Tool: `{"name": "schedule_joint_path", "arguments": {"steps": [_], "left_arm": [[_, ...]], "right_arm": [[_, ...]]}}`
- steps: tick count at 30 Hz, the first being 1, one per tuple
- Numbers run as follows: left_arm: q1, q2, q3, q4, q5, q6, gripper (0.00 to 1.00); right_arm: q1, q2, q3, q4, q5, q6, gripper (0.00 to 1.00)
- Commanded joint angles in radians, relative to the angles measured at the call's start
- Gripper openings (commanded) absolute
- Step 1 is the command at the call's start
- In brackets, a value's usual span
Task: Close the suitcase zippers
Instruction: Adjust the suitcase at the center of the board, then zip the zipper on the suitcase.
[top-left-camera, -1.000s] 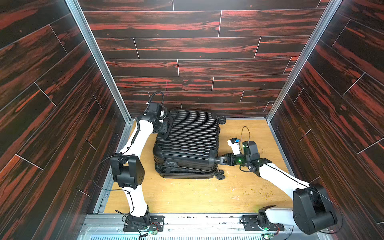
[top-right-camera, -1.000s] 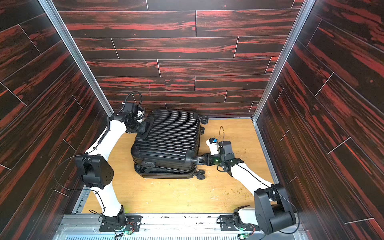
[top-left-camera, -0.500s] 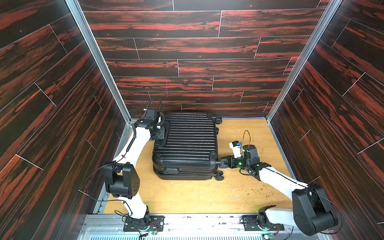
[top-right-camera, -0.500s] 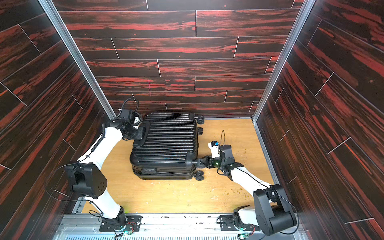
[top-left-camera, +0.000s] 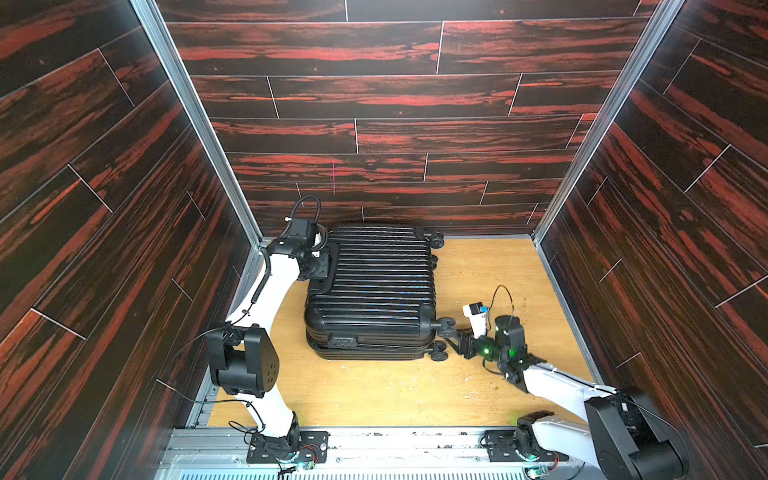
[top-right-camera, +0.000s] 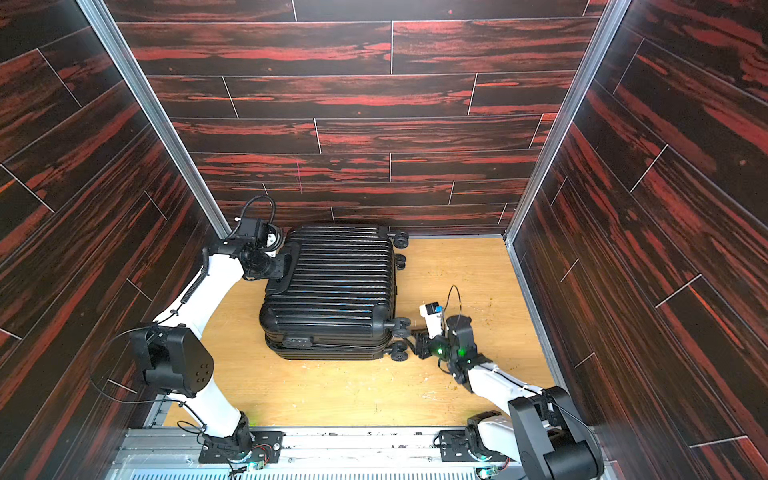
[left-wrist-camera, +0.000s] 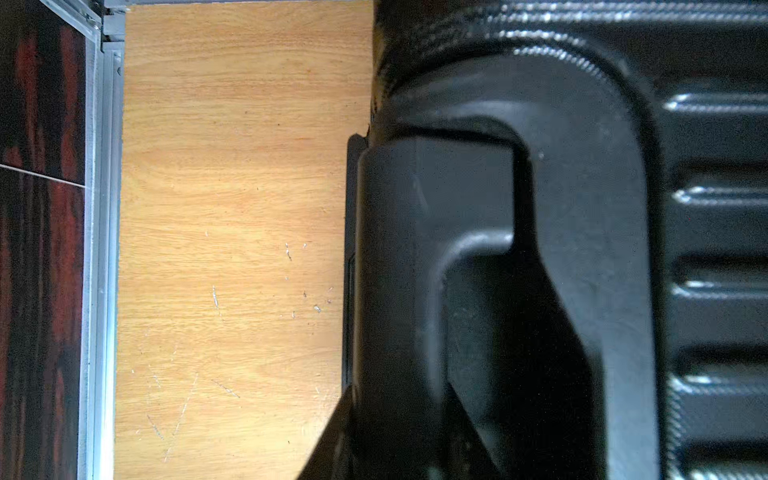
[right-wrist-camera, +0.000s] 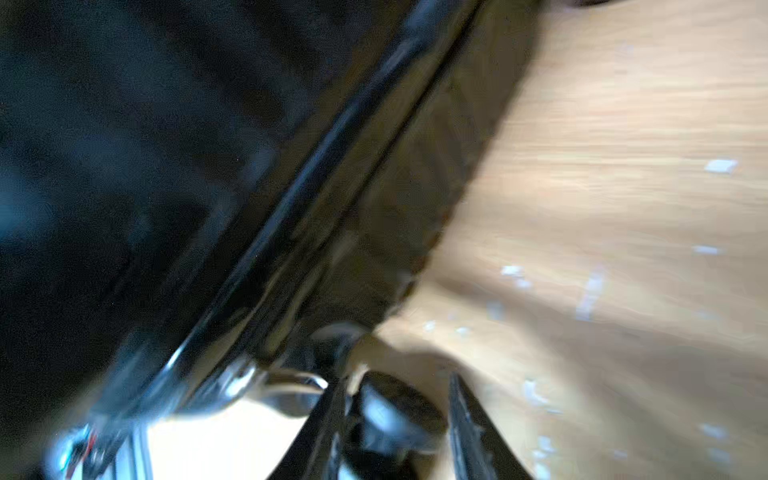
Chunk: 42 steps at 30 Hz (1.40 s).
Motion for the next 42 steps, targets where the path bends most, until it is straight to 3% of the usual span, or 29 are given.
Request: {"name": "schedule_joint_path", "arguments": {"steps": [1,6,21,29,42], "left_arm": [[0.025,-0.058,0.024,0.012,-0.016,-0.042,0.24],[0.034,-0.057,0.026,0.009,-0.014,-0.041,0.25],[0.044,-0.055,0.033,0.007,-0.008,-0.041,0.25],[0.045,-0.050,0.034,0.004,0.000,-0.040,0.25],[0.045,-0.046,0.035,0.004,0.007,-0.041,0.26]], "right_arm": [[0.010,0.048,-0.047,0.327,-0.085,-0.037,0.39],[0.015,0.128,-0.124,0.587,-0.118,-0.044,0.36],[0.050,0.227,-0.091,0.582,-0.156,-0.066,0.35],[0.075,0.293,-0.077,0.624,-0.114,-0.065,0.33],[0.080,0.395,-0.061,0.708,-0.162,-0.061,0.23]]}}
